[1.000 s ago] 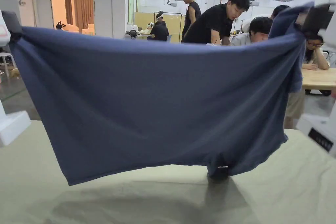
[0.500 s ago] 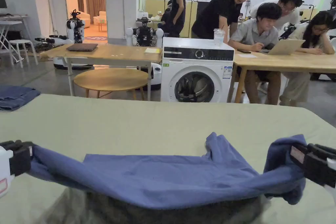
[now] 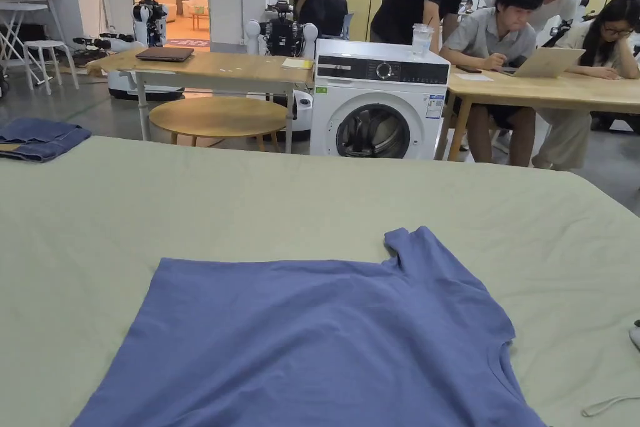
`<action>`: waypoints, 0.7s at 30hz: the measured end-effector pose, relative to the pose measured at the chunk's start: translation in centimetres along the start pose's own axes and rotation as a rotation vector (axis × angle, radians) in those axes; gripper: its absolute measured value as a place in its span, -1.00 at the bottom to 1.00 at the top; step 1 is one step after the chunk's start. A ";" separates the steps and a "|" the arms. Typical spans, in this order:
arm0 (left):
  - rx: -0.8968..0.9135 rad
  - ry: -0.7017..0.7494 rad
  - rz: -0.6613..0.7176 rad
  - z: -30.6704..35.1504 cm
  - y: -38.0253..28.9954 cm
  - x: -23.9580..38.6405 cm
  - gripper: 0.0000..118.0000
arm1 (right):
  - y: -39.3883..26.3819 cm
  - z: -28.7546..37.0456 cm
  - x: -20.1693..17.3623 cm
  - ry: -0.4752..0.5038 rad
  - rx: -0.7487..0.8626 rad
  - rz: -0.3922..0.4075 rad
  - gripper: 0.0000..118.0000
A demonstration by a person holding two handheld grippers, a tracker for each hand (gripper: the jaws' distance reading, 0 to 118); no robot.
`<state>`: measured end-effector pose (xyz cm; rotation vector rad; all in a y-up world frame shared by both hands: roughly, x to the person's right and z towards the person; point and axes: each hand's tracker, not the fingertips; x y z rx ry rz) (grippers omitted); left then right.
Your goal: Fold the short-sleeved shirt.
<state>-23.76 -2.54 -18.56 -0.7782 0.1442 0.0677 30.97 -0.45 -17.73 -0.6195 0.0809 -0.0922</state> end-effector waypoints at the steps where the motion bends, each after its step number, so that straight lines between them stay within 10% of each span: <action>1: -0.003 0.000 0.002 -0.4 -0.3 -0.2 -1.00 | -0.7 -0.5 0.3 -0.013 -0.017 0.004 -1.00; 11: 0.028 -0.027 -0.027 -2.2 -0.6 -1.0 -1.00 | -3.9 -2.8 2.2 -0.035 -0.087 -0.092 -0.97; 13: 0.083 -0.014 0.043 -1.3 0.6 -1.4 -0.46 | -3.3 -1.9 1.9 -0.104 -0.002 -0.088 -0.50; 15: 0.128 -0.078 0.123 -0.1 2.2 -1.8 0.61 | -2.4 -1.1 1.7 -0.129 0.084 -0.094 0.79; 16: 0.164 -0.131 0.162 0.7 3.0 -1.8 0.78 | -1.8 -0.3 1.5 -0.122 0.157 -0.103 1.00; 21: 0.478 -0.145 0.077 5.6 5.7 1.3 0.78 | 1.6 3.1 -1.7 -0.198 0.449 -0.070 1.00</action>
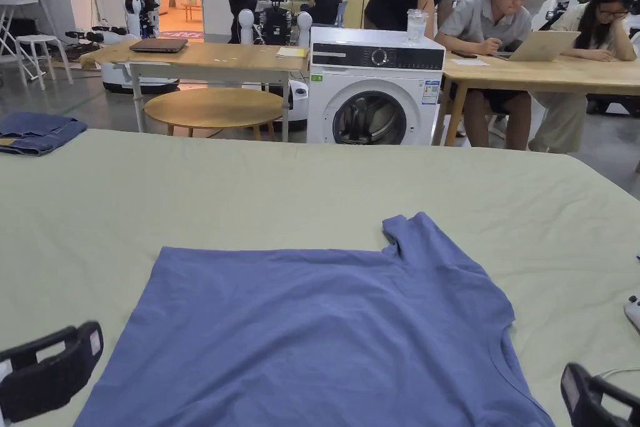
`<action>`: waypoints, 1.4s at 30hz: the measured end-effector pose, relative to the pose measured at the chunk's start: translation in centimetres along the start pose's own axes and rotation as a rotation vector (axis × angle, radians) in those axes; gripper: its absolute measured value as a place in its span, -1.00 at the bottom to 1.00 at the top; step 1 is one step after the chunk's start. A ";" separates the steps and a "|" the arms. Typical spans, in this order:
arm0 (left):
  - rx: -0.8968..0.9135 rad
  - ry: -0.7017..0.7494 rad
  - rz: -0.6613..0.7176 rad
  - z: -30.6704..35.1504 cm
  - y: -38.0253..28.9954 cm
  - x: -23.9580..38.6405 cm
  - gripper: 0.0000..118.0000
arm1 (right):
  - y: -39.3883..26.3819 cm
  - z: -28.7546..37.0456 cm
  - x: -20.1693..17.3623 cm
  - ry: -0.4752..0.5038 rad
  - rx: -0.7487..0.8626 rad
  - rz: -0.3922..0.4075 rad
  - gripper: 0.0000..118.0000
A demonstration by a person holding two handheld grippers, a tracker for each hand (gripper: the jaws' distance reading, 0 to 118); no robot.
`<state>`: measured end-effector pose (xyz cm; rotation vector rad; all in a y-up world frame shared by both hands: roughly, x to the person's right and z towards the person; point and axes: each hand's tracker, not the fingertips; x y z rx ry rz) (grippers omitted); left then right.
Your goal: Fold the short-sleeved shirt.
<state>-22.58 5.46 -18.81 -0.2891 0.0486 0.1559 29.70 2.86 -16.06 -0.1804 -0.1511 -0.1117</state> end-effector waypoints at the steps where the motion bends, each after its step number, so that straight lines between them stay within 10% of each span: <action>1: 0.057 0.008 -0.035 0.5 0.6 0.8 0.78 | 0.7 -0.1 -0.3 -0.001 0.045 0.001 1.00; 3: 0.110 -0.016 -0.062 1.4 1.4 2.2 0.54 | 1.8 0.6 -1.2 0.038 0.103 -0.008 0.86; 4: 0.145 -0.051 -0.053 2.0 1.8 2.6 0.02 | 2.2 0.9 -1.6 0.073 0.128 -0.019 0.50; 5: 0.171 -0.078 -0.046 2.3 2.1 2.9 -0.70 | 2.6 1.1 -2.0 0.097 0.141 -0.034 -0.24; 6: 0.171 -0.059 -0.038 2.4 2.2 3.2 -1.00 | 2.8 1.1 -2.6 0.071 0.145 -0.035 -1.00; 18: -0.213 -0.099 -0.007 1.6 -2.2 -2.7 -1.00 | 0.4 0.4 -3.0 0.123 0.029 -0.059 -1.00; 19: -0.276 -0.073 -0.005 1.3 -3.5 -3.5 -0.79 | 0.0 0.3 -2.9 0.121 0.012 -0.055 -1.00; 21: -0.420 -0.085 -0.018 0.3 -6.1 -5.0 0.69 | -0.5 0.3 -2.9 0.123 -0.016 -0.040 -1.00; 23: -0.487 -0.034 -0.053 -0.3 -8.6 -6.0 1.00 | -1.0 0.2 -2.9 0.123 -0.043 -0.023 -1.00; 29: -0.549 0.026 -0.098 -2.1 -11.7 -6.3 0.93 | -2.1 0.1 -2.6 0.120 -0.106 0.007 -1.00; 32: -0.553 0.007 -0.134 -2.9 -11.8 -5.3 0.35 | -2.6 -0.1 -2.6 0.118 -0.135 0.015 -1.00; 35: -0.526 0.003 -0.150 -3.3 -11.6 -4.7 -0.82 | -3.4 -0.4 -2.3 0.111 -0.172 0.027 -1.00; 37: -0.496 -0.019 -0.106 -3.4 -11.2 -4.4 -0.99 | -3.9 -0.5 -2.0 0.110 -0.218 0.050 -0.90; 38: -0.507 -0.029 -0.092 -3.5 -11.1 -4.6 -0.99 | -4.2 -0.7 -1.6 0.104 -0.253 0.062 -0.53; 40: -0.512 -0.042 -0.086 -3.6 -11.0 -4.5 -0.99 | -5.0 -1.2 -0.7 0.102 -0.347 0.070 0.83; 42: -0.504 -0.032 -0.093 -3.2 -10.6 -4.4 -0.99 | -6.1 -1.5 0.2 0.083 -0.419 0.086 1.00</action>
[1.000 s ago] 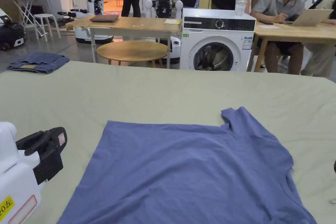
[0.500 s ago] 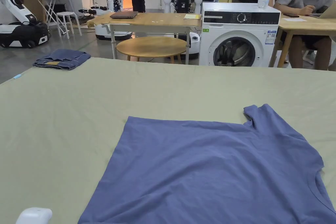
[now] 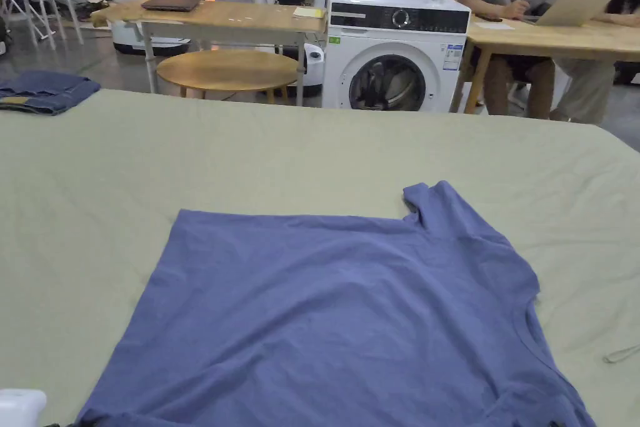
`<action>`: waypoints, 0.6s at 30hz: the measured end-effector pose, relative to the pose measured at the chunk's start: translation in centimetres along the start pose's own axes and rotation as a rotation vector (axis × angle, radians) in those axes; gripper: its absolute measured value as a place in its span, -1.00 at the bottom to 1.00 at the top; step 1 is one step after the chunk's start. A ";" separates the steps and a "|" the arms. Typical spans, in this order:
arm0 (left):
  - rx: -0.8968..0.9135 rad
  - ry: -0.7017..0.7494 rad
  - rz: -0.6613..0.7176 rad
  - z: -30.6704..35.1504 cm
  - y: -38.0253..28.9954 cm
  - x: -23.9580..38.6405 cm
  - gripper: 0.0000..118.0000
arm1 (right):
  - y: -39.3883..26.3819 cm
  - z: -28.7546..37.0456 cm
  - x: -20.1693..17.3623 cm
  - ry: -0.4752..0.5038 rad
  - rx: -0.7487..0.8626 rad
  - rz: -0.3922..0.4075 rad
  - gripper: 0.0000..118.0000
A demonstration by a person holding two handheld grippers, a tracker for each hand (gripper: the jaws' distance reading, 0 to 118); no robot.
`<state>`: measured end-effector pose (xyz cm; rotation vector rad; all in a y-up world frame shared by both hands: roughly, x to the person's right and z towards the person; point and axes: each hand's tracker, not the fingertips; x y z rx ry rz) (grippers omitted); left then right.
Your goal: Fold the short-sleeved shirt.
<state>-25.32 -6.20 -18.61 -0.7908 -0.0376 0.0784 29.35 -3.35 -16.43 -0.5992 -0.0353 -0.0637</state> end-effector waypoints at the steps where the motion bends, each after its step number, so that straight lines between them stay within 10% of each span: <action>1: 0.004 0.001 0.002 0.3 0.1 0.0 -0.99 | -0.6 0.0 0.4 -0.011 0.013 0.006 1.00; 7: 0.028 -0.026 0.055 1.5 0.5 0.4 -0.99 | -3.3 -1.5 2.2 -0.036 -0.174 0.051 0.95; 8: 0.027 -0.027 0.056 1.5 0.6 0.4 -0.99 | -3.5 -1.5 2.2 -0.030 -0.168 0.046 0.77; 11: 0.026 -0.026 0.062 1.6 0.6 0.7 -0.99 | -3.8 -1.3 1.9 -0.022 -0.158 0.026 -0.75; 18: 0.070 -0.037 0.118 2.8 3.2 0.2 -0.99 | -0.4 -0.3 1.5 0.028 -0.040 0.021 -0.92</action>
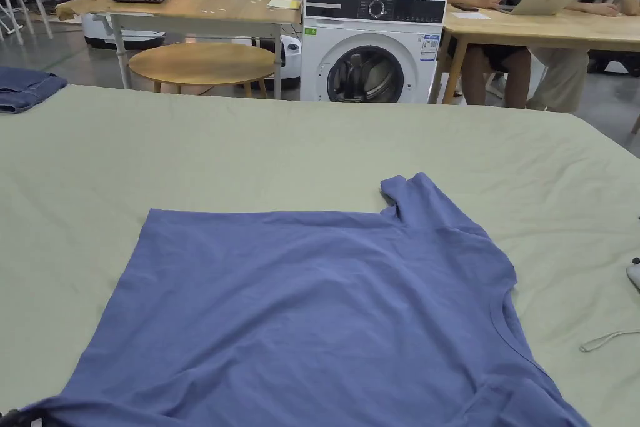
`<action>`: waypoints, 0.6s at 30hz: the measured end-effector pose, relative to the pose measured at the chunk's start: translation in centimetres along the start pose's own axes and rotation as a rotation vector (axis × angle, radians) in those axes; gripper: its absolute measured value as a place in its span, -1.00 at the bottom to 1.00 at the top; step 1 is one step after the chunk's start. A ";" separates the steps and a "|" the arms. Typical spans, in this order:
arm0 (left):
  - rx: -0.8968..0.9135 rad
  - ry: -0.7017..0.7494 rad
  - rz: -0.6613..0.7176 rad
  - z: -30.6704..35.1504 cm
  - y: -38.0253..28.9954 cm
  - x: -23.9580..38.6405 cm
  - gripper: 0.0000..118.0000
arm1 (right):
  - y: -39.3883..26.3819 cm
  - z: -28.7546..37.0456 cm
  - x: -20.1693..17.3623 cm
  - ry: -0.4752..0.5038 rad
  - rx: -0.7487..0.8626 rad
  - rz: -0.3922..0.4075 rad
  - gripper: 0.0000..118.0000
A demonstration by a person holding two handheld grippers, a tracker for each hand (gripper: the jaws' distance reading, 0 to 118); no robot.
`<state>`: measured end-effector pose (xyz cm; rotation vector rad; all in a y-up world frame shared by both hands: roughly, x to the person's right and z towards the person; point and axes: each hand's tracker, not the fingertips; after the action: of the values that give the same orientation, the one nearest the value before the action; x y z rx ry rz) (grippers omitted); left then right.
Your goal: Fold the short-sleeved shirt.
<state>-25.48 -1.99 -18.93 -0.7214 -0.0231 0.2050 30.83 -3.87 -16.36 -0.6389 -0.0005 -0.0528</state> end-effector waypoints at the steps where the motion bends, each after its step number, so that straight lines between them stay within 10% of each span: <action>1: 0.019 -0.002 0.002 0.0 0.9 0.0 -0.99 | 1.2 0.1 0.1 0.009 0.029 -0.015 -0.92; 18: -0.086 0.053 0.051 -15.7 12.5 0.0 -0.99 | 13.2 -17.0 0.7 -0.003 -0.057 -0.056 -0.92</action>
<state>-26.27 -3.15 -38.96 -0.8132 0.0376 0.2350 31.96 -3.49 -37.90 -0.6961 -0.0201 -0.1058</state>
